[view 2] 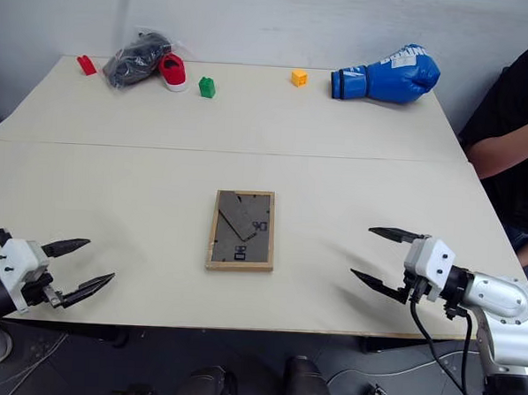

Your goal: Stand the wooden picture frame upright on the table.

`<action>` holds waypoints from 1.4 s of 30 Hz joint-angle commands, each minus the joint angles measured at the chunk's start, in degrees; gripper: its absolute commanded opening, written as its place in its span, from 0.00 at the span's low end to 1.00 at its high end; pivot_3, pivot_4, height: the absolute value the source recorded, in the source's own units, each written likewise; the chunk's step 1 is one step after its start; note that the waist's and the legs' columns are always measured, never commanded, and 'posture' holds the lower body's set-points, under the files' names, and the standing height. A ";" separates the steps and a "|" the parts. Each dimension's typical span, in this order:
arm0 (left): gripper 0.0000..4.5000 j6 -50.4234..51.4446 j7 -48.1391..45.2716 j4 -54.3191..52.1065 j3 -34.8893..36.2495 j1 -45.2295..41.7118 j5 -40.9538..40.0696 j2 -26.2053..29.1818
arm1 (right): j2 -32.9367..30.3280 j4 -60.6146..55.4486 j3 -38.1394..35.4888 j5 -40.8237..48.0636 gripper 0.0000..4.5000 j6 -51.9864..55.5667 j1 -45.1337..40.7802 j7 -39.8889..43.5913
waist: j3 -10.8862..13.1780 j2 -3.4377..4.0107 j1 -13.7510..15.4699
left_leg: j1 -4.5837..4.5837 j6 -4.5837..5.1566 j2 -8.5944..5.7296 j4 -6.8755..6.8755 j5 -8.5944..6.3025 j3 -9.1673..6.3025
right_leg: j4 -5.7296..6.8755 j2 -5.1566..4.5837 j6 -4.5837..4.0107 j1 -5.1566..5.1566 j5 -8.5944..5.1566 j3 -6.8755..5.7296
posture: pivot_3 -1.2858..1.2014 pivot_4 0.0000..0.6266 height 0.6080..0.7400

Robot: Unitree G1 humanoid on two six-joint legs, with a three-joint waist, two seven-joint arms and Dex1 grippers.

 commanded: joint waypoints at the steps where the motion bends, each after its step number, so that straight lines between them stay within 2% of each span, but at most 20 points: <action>1: 1.00 2.04 -0.86 -4.09 -0.39 1.18 0.62 2.22 | 0.27 -2.40 0.15 1.02 0.99 -0.38 0.66 0.24 | 0.00 0.00 -0.01 | 0.00 0.00 0.00 0.00 0.00 0.00 | 0.00 -0.01 0.00 0.00 0.00 0.00 | 0.52 0.24 1.00; 5: 1.00 6.67 -1.22 -7.12 0.59 -0.53 -4.69 1.28 | 0.66 -2.03 0.63 0.51 0.99 -1.39 1.49 -0.05 | -0.02 -0.04 -0.01 | 0.00 0.00 0.00 0.01 -0.01 0.01 | 0.02 -0.03 0.00 0.00 0.00 0.00 | 0.52 0.24 1.00; 14: 1.00 9.13 -2.21 -6.36 0.00 -3.30 -4.19 2.88 | 1.42 -2.67 1.22 0.59 0.99 -1.97 1.87 -1.19 | -0.03 -0.04 -0.04 | 0.01 -0.03 0.01 0.04 -0.02 0.02 | 0.03 0.00 0.00 0.00 0.00 -0.01 | 0.52 0.24 1.00; 15: 1.00 9.62 -2.08 -6.68 -0.35 -3.66 -4.41 2.82 | 1.52 -2.93 1.37 0.81 0.95 -1.87 1.92 -1.12 | -0.02 -0.04 -0.04 | 0.01 -0.03 0.01 0.04 -0.02 0.03 | 0.03 0.00 0.00 0.00 0.00 -0.01 | 0.52 0.24 1.00; 18: 0.87 10.86 -1.16 -8.19 -1.85 -5.26 -4.18 2.69 | 2.20 -3.30 2.35 0.65 0.78 -1.24 1.35 -1.43 | -0.02 -0.04 0.01 | 0.01 -0.03 0.01 0.05 -0.02 0.03 | 0.04 0.00 0.00 0.00 0.00 -0.01 | 0.52 0.24 1.00; 21: 0.66 16.10 3.82 -11.12 -5.53 -10.17 -3.96 1.42 | 4.05 -2.54 5.44 -2.76 0.54 -0.32 -2.14 -4.09 | -0.02 -0.04 -0.02 | 0.01 -0.03 0.01 0.07 -0.02 0.03 | 0.05 0.00 0.00 0.00 0.00 -0.01 | 0.52 0.24 1.00; 25: 0.37 21.92 11.79 -12.19 -16.50 -18.55 2.32 -2.86 | 10.02 1.65 11.49 -10.37 0.22 -0.43 -10.24 -10.51 | -0.04 -0.04 -0.02 | 0.01 -0.04 -0.02 0.20 -0.01 0.04 | 0.19 0.00 0.01 -0.01 0.00 0.00 | 0.52 0.24 1.00; 28: 0.16 22.23 17.60 -8.63 -21.63 -23.49 7.73 -7.14 | 13.46 5.37 15.22 -15.71 0.00 -0.83 -14.27 -14.20 | -0.05 -0.03 -0.05 | -0.03 -0.07 -0.02 0.21 -0.01 0.12 | 0.30 0.04 0.01 -0.14 0.00 -0.01 | 0.52 0.24 1.00; 30: 0.01 22.40 20.60 -6.63 -24.08 -26.38 10.42 -9.85 | 15.99 7.93 17.65 -19.01 0.00 -0.05 -17.08 -17.39 | -0.04 -0.04 -0.12 | -0.05 -0.12 -0.01 0.33 -0.04 0.13 | 0.52 0.05 0.00 -0.26 0.00 -0.07 | 0.52 0.24 1.00; 34: 0.00 23.63 22.82 -4.41 -27.16 -29.92 12.51 -13.28 | 19.15 10.94 19.46 -21.84 0.00 1.25 -20.31 -21.23 | -0.04 -0.04 -0.16 | -0.14 -0.11 0.03 0.61 -0.07 0.13 | 0.57 0.04 -0.02 -0.27 -0.01 -0.10 | 0.52 0.24 1.00; 42: 0.00 24.92 22.79 -6.84 -31.17 -28.21 14.28 -16.45 | 20.28 9.13 23.10 -21.54 0.00 -0.08 -19.16 -19.44 | -0.04 -0.04 -0.06 | -0.13 -0.09 0.04 0.78 -0.12 0.10 | 0.70 0.02 -0.02 -0.25 -0.01 -0.11 | 0.52 0.24 1.00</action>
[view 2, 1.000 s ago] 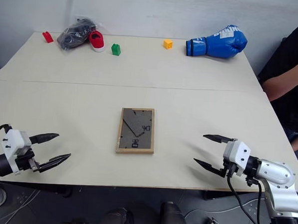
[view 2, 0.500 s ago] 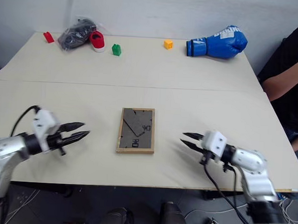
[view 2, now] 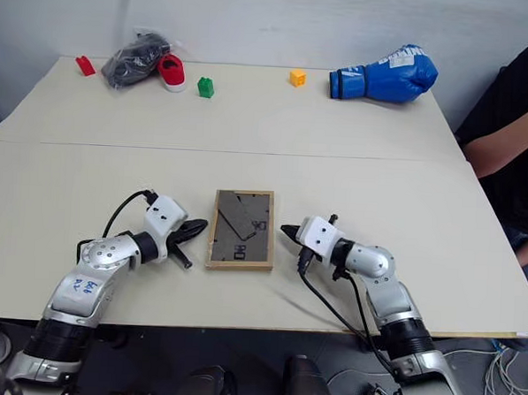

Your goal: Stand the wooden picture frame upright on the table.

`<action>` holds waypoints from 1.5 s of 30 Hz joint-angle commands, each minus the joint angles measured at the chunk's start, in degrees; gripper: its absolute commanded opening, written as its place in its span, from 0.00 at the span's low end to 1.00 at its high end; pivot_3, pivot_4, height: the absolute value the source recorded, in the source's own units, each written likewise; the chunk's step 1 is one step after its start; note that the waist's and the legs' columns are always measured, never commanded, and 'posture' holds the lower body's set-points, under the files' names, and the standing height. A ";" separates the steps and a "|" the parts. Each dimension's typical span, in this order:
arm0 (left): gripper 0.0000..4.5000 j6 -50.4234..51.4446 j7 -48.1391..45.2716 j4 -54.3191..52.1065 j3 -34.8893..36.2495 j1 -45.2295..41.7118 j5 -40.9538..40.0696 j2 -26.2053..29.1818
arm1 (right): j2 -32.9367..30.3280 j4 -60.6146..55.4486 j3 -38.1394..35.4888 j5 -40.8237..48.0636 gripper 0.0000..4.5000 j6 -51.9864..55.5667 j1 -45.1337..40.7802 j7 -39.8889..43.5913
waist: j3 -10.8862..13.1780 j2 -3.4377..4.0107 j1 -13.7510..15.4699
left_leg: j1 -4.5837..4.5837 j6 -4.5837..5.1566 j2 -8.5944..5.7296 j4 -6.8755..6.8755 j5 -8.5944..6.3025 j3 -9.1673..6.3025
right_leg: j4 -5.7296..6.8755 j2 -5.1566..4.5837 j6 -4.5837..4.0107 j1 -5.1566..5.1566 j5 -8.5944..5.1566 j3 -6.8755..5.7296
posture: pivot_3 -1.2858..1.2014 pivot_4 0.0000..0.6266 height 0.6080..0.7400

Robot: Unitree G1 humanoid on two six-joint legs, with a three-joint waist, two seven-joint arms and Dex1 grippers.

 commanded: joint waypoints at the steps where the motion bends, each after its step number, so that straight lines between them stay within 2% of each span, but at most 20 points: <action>1: 0.00 0.54 -0.83 -2.67 -1.40 1.68 0.18 -0.51 | -0.07 -2.65 1.15 0.44 0.00 -1.10 1.25 1.05 | 0.00 0.00 0.02 | 0.00 0.01 0.00 0.01 -0.01 0.00 | 0.00 -0.01 0.00 0.01 0.00 0.00 | 0.52 0.24 1.00; 8: 0.00 2.76 -3.23 -8.78 -1.91 5.25 -1.69 -0.13 | -0.77 -11.68 1.60 2.37 0.00 7.28 5.64 1.70 | 0.00 0.00 0.04 | 0.00 0.04 0.00 0.07 -0.07 -0.04 | 0.07 -0.02 0.00 0.02 0.00 0.00 | 0.52 0.24 1.00; 14: 0.00 5.26 -4.28 -13.14 0.20 9.17 -3.06 1.20 | -3.65 -15.06 0.98 2.71 0.00 9.40 8.89 3.02 | 0.00 0.00 0.07 | 0.02 0.07 0.00 0.08 -0.12 -0.03 | 0.02 -0.03 0.00 0.08 0.00 0.01 | 0.52 0.24 1.00; 16: 0.00 9.64 -5.10 -15.26 3.93 10.31 -6.94 1.95 | -5.30 -15.51 -0.28 3.05 0.00 8.96 9.79 3.25 | 0.00 0.00 0.03 | 0.02 0.08 0.00 0.08 -0.13 -0.02 | 0.01 -0.03 -0.01 0.07 -0.01 0.02 | 0.52 0.24 1.00; 18: 0.00 16.10 -9.03 -16.84 8.68 11.46 -14.47 3.90 | -7.20 -15.46 -1.65 3.82 0.00 8.59 10.17 3.79 | 0.00 -0.01 0.02 | 0.02 0.08 0.00 0.09 -0.14 -0.03 | 0.01 -0.03 -0.01 0.07 -0.01 0.02 | 0.52 0.24 1.00; 21: 0.13 31.77 -16.40 -16.96 15.26 11.05 -27.81 10.47 | -9.56 -14.75 -2.89 5.42 0.00 7.08 9.69 5.70 | 0.01 -0.02 -0.06 | 0.01 0.08 0.02 0.08 -0.14 -0.03 | -0.02 -0.02 -0.02 0.07 -0.05 0.01 | 0.52 0.24 1.00; 22: 0.19 36.25 -17.32 -16.10 16.06 10.05 -30.37 12.39 | -9.92 -14.44 -2.89 5.77 0.00 6.44 9.40 6.30 | 0.01 -0.03 -0.07 | 0.02 0.07 0.03 0.08 -0.14 -0.03 | -0.03 -0.02 -0.03 0.08 -0.06 0.00 | 0.52 0.24 1.00; 24: 0.32 51.83 -14.51 -10.04 17.30 3.53 -33.25 14.10 | -10.26 -13.37 -2.48 5.95 0.00 5.08 8.69 7.64 | 0.01 -0.03 0.12 | 0.03 0.06 0.01 0.09 -0.15 -0.06 | -0.03 -0.03 -0.04 0.11 -0.08 -0.01 | 0.52 0.24 1.00; 26: 0.43 59.71 -18.02 -5.40 16.00 -1.31 -37.48 15.91 | -10.08 -11.56 -1.73 5.44 0.00 3.40 7.57 8.63 | 0.01 -0.03 0.16 | 0.03 0.09 -0.04 0.16 -0.15 -0.11 | -0.05 -0.03 -0.01 0.18 -0.10 -0.04 | 0.52 0.24 1.00; 28: 0.57 64.21 -20.94 -1.70 15.16 -5.17 -40.49 16.65 | -9.81 -9.87 -0.84 4.64 0.00 1.87 6.46 9.13 | 0.01 -0.04 -0.05 | 0.04 0.12 -0.06 0.17 -0.17 -0.07 | -0.05 -0.02 -0.01 0.18 -0.10 -0.03 | 0.52 0.24 1.00; 34: 0.98 69.34 -18.75 12.89 9.38 -18.53 -39.10 14.16 | -7.21 -5.50 1.07 2.84 0.00 -1.21 2.08 8.34 | 0.03 -0.08 -0.16 | 0.02 0.07 -0.04 0.21 -0.21 -0.04 | 0.04 0.01 -0.02 0.08 -0.11 -0.07 | 0.52 0.24 1.00; 38: 0.99 69.05 -12.34 16.24 6.33 -21.42 -34.78 11.41 | -6.57 -6.11 2.02 2.72 0.00 -1.30 1.79 8.44 | 0.03 -0.08 -0.15 | 0.03 0.06 -0.04 0.21 -0.21 -0.05 | 0.10 0.00 -0.01 0.06 -0.11 -0.06 | 0.52 0.24 1.00; 42: 0.99 69.42 -10.94 15.38 1.97 -21.48 -39.20 11.56 | -6.00 -7.07 2.66 2.31 0.00 -1.02 2.28 8.16 | 0.03 -0.08 -0.09 | 0.11 0.05 -0.05 0.26 -0.21 -0.04 | 0.16 -0.04 -0.01 0.12 -0.11 -0.03 | 0.52 0.24 1.00; 45: 0.99 69.42 -6.46 17.08 3.13 -22.37 -41.69 8.21 | -5.38 -7.84 3.60 1.90 0.00 -0.93 2.73 8.18 | -0.01 -0.01 0.20 | 0.12 0.05 -0.07 0.27 -0.21 -0.08 | 0.21 -0.09 -0.01 0.13 -0.11 -0.03 | 0.52 0.24 1.00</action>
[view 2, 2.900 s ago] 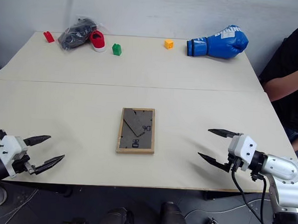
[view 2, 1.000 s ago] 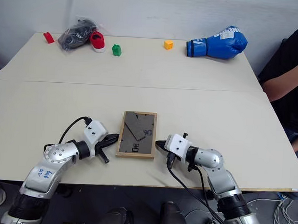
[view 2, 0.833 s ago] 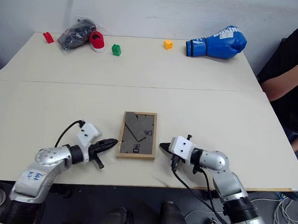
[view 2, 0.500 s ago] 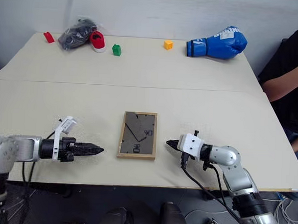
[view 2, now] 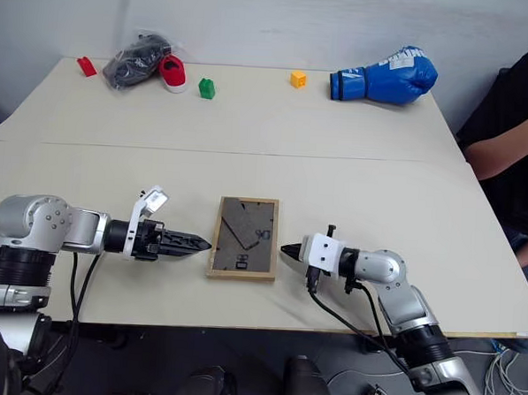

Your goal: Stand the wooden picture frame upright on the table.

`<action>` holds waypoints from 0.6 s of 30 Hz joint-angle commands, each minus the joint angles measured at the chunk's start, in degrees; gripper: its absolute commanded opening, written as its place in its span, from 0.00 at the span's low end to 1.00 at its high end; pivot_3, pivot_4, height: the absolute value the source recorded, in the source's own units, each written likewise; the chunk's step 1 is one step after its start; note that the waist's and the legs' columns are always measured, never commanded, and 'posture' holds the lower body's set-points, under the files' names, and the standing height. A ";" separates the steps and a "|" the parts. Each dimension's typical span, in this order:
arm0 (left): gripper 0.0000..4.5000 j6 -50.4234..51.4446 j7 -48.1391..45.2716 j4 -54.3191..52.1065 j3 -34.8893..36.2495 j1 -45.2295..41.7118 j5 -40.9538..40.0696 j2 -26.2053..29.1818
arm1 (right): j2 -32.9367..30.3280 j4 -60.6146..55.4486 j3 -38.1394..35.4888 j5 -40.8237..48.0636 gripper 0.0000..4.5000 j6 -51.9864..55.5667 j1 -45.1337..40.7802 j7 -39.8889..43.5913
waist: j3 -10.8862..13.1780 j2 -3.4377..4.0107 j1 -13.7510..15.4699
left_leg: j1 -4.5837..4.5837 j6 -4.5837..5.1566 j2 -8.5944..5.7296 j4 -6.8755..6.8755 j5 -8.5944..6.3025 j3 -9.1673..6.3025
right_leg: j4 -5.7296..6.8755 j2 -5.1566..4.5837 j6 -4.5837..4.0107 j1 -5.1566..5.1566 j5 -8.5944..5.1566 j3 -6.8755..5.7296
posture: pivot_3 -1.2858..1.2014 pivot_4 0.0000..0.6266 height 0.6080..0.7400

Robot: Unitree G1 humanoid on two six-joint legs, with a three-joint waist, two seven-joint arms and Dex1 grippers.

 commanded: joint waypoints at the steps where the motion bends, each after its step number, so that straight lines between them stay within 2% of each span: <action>1: 0.99 0.72 5.84 1.64 -1.58 0.11 -3.26 -3.86 | 1.26 -3.15 1.21 -0.03 0.00 -0.55 0.43 -0.39 | -0.02 0.03 0.17 | 0.00 0.00 -0.03 0.00 0.00 -0.02 | 0.00 -0.03 0.00 0.01 0.00 0.00 | 0.52 0.24 1.00; 7: 0.99 0.72 13.81 3.40 -1.82 0.23 -12.55 -6.35 | 3.94 -2.57 2.87 -1.22 0.00 0.07 -0.39 -1.59 | -0.04 0.03 0.09 | 0.00 0.02 -0.04 0.04 -0.01 -0.07 | 0.02 -0.07 0.00 0.03 0.00 -0.02 | 0.52 0.24 1.00; 16: 0.99 0.72 20.88 6.51 -2.86 -0.75 -23.53 -5.37 | 5.53 -0.26 3.08 -2.51 0.00 -1.17 -1.74 -2.31 | -0.05 0.03 0.02 | 0.00 0.02 -0.05 0.04 -0.01 -0.08 | 0.01 -0.07 0.00 0.03 0.00 -0.05 | 0.52 0.24 1.00; 18: 0.91 0.72 22.08 7.18 -3.54 -0.84 -25.81 -5.25 | 5.18 0.08 3.06 -2.58 0.00 -2.04 -1.62 -2.15 | -0.05 0.03 0.00 | 0.00 0.02 -0.05 0.04 -0.01 -0.08 | 0.01 -0.07 0.00 0.03 0.00 -0.05 | 0.52 0.24 1.00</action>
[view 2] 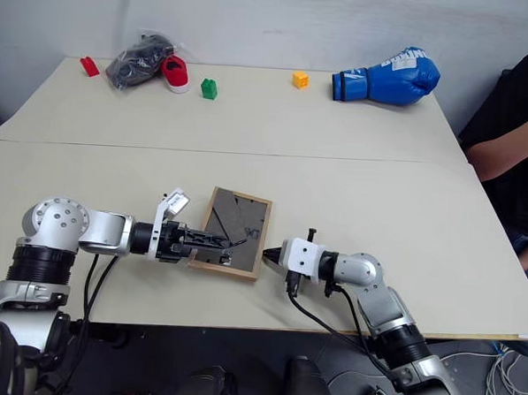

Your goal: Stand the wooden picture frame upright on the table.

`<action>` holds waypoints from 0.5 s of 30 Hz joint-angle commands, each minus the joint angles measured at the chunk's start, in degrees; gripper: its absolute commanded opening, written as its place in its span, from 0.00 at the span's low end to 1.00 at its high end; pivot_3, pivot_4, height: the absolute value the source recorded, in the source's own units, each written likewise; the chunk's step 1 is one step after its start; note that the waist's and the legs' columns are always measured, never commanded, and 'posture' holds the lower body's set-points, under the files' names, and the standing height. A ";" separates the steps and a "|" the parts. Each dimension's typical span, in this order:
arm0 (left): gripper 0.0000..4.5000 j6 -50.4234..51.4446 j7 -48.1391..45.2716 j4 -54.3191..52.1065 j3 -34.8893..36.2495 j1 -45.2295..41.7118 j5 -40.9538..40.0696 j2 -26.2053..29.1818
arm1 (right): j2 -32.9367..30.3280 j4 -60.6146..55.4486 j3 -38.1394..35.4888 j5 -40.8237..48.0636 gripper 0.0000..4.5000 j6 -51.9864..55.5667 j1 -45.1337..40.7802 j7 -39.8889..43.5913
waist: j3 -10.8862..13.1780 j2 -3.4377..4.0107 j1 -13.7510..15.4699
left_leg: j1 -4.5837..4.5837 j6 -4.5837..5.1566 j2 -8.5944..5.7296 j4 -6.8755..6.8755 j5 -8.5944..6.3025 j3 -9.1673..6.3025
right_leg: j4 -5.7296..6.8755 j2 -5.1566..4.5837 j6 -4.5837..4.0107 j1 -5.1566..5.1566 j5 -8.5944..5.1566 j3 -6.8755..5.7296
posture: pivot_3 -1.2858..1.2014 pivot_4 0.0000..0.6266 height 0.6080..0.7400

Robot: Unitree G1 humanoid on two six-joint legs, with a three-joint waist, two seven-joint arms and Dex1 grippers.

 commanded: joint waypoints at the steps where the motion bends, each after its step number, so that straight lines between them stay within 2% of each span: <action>1: 0.88 1.34 2.25 1.44 -3.57 0.30 -5.27 -0.84 | -0.22 -0.30 -0.08 0.25 0.00 -2.60 -0.75 -0.02 | 0.00 0.00 -0.06 | 0.00 0.00 0.00 0.00 0.00 0.00 | 0.00 0.00 0.00 0.00 0.00 0.00 | 0.52 0.24 1.00; 6: 0.54 1.34 5.04 3.40 -4.14 0.15 -9.94 -0.42 | -1.45 0.14 -0.86 1.01 0.00 -4.33 0.13 0.49 | 0.01 -0.01 -0.28 | -0.03 -0.02 0.02 -0.01 0.00 0.02 | -0.02 0.01 0.00 -0.04 0.00 -0.02 | 0.52 0.24 1.00; 9: 0.32 1.34 7.03 3.64 -1.99 0.63 -10.51 -1.54 | -2.61 -0.45 -1.53 2.10 0.00 -5.27 1.22 1.04 | 0.01 -0.01 -0.27 | -0.03 -0.04 0.04 -0.01 0.01 0.03 | -0.03 0.03 0.00 -0.05 0.00 -0.03 | 0.52 0.24 1.00; 11: 0.22 1.34 7.80 2.45 0.74 1.29 -10.38 -2.69 | -3.70 -1.30 -2.35 3.64 0.00 -5.49 2.33 1.77 | 0.01 -0.01 -0.29 | -0.04 -0.04 0.04 -0.01 0.01 0.03 | -0.05 0.03 0.00 -0.04 0.00 -0.04 | 0.52 0.24 1.00; 12: 0.18 1.34 7.86 1.01 1.78 1.78 -9.91 -2.93 | -4.30 -1.95 -2.84 4.87 0.00 -4.91 2.99 2.50 | 0.01 -0.01 -0.29 | -0.03 -0.04 0.04 0.00 0.01 0.03 | -0.04 0.03 0.00 -0.04 0.00 -0.04 | 0.52 0.24 1.00; 14: 0.19 0.02 7.02 -2.25 4.92 3.33 -10.26 -3.58 | -5.44 -3.76 -4.98 8.56 0.00 -4.04 4.30 3.90 | 0.02 -0.03 -0.27 | -0.04 -0.04 0.04 -0.01 0.01 0.04 | -0.05 0.03 0.01 -0.05 0.00 -0.04 | 0.52 0.24 1.00; 15: 0.19 -2.10 4.89 -5.60 5.33 4.68 -9.21 -3.05 | -6.37 -5.96 -6.03 12.55 0.04 -0.21 5.28 5.96 | 0.02 -0.03 -0.26 | -0.05 -0.04 0.05 -0.01 0.01 0.04 | -0.06 0.03 0.01 -0.06 -0.01 -0.04 | 0.52 0.24 1.00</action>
